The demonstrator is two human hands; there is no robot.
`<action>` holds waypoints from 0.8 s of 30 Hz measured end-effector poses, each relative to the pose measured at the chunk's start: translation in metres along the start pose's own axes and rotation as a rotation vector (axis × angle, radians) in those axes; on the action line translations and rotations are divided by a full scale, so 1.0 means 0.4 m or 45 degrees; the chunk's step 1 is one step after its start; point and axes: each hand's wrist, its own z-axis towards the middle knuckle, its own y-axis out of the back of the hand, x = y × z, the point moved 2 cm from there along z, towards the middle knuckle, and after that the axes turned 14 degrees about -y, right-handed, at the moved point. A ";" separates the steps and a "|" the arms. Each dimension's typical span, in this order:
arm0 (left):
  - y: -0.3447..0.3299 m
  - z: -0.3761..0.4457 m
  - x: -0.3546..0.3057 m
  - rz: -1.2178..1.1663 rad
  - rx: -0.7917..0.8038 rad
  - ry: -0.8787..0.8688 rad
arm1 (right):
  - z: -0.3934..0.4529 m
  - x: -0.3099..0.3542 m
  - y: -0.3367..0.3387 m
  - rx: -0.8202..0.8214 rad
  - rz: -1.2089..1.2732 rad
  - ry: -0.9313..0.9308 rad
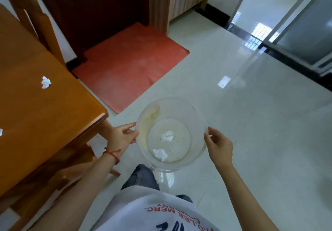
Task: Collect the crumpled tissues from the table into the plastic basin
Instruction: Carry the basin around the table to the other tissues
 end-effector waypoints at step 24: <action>-0.091 0.402 -0.061 -0.040 -0.718 0.387 | 0.657 0.540 -0.276 0.642 -0.461 0.477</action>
